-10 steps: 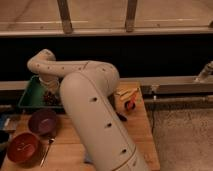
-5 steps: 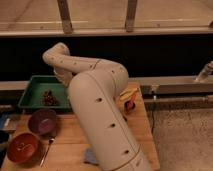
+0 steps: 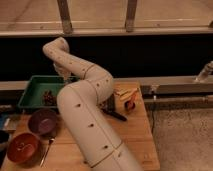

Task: Wipe tray with towel

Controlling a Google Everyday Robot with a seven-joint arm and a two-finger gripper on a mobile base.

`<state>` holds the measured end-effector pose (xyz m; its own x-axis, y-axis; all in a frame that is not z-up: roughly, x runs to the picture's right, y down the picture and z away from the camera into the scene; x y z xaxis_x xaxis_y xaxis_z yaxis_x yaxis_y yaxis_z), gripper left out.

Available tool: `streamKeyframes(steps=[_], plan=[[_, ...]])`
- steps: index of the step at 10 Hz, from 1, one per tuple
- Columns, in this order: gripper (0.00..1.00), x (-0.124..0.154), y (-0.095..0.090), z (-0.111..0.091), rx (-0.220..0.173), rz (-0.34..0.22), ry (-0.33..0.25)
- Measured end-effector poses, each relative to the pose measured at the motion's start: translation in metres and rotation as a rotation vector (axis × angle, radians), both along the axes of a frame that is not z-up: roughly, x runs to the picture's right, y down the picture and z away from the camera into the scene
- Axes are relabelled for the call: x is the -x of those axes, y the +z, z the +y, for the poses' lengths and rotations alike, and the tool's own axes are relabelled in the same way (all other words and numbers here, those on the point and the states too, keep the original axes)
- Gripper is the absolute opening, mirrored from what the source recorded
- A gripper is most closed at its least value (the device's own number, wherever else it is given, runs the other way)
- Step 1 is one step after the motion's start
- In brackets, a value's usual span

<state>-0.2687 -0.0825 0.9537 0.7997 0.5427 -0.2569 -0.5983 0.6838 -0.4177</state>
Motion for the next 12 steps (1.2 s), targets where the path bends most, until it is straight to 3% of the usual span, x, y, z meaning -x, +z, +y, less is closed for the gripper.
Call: streamKeyframes(steps=[2, 6, 9, 12], plan=[[0.00, 0.029, -0.009, 0.000, -0.019, -0.040, -0.059], [0.00, 0.058, -0.054, 0.038, -0.044, -0.103, -0.153], [0.00, 0.041, -0.075, 0.065, -0.039, -0.110, -0.155], [0.00, -0.003, -0.081, 0.081, -0.027, -0.065, -0.083]])
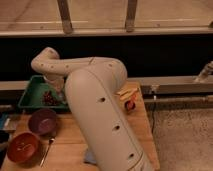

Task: Wipe tray with towel

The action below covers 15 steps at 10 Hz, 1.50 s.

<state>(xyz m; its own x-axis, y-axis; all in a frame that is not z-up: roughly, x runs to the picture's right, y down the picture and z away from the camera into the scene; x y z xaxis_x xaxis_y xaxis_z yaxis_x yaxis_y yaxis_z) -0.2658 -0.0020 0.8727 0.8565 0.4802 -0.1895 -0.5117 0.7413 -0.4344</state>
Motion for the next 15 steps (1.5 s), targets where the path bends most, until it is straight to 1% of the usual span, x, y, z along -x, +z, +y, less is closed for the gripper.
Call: streamKeyframes(steps=[1, 2, 3, 5, 7, 8, 9, 10, 11, 13, 14, 15], plan=[[0.00, -0.015, 0.004, 0.001, 0.006, 0.022, 0.032], [0.00, -0.028, 0.012, -0.003, 0.008, 0.044, 0.058], [0.00, -0.034, 0.019, -0.006, 0.016, 0.059, 0.077], [0.00, -0.042, 0.032, -0.019, 0.014, 0.079, 0.102], [0.00, -0.046, 0.048, -0.037, 0.009, 0.081, 0.107], [0.00, -0.039, 0.057, -0.046, 0.007, 0.075, 0.100], [0.00, -0.023, 0.064, -0.054, 0.005, 0.059, 0.088], [0.00, -0.011, 0.067, -0.058, 0.001, 0.045, 0.076], [0.00, 0.003, 0.068, -0.061, -0.008, 0.028, 0.050], [0.00, 0.029, 0.051, -0.052, -0.023, -0.017, -0.010], [0.00, 0.037, 0.044, -0.046, -0.029, -0.032, -0.031], [0.00, 0.051, 0.031, -0.036, -0.037, -0.059, -0.059]])
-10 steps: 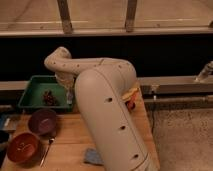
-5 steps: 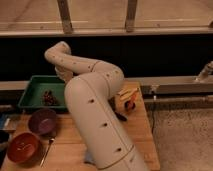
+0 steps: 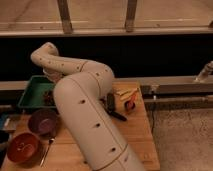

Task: Wipe tray with towel

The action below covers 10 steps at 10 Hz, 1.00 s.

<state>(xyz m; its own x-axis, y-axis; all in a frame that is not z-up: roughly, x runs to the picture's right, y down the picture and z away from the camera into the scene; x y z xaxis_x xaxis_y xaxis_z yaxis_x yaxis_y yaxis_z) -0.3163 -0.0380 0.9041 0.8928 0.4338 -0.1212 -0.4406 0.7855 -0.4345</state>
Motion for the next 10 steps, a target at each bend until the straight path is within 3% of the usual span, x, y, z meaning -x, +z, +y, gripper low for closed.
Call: streamKeyframes(steps=[3, 6, 8, 10], plan=[[0.00, 0.016, -0.026, 0.028, -0.001, -0.039, -0.034], [0.00, -0.016, -0.035, 0.043, 0.006, 0.011, 0.033], [0.00, -0.046, -0.028, 0.036, 0.002, 0.047, 0.092], [0.00, -0.082, -0.006, 0.013, -0.009, 0.083, 0.159]])
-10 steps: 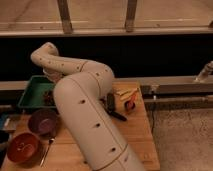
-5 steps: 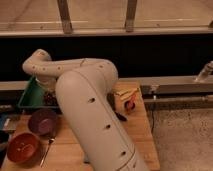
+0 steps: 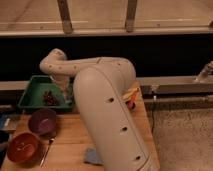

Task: Wipe tray with towel

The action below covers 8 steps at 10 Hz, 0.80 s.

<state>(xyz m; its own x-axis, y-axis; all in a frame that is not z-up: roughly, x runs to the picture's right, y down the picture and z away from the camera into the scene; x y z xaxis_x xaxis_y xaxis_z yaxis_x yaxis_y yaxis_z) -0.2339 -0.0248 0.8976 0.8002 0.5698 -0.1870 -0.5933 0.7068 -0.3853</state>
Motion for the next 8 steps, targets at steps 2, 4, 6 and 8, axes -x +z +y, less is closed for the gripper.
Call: streamKeyframes(steps=[2, 4, 6, 8], plan=[[0.00, -0.012, 0.017, -0.023, -0.009, 0.008, 0.026], [0.00, -0.017, 0.033, -0.046, -0.016, 0.017, 0.036], [0.00, 0.006, 0.042, -0.063, -0.021, 0.005, 0.009], [0.00, 0.038, 0.039, -0.070, -0.036, -0.035, -0.047]])
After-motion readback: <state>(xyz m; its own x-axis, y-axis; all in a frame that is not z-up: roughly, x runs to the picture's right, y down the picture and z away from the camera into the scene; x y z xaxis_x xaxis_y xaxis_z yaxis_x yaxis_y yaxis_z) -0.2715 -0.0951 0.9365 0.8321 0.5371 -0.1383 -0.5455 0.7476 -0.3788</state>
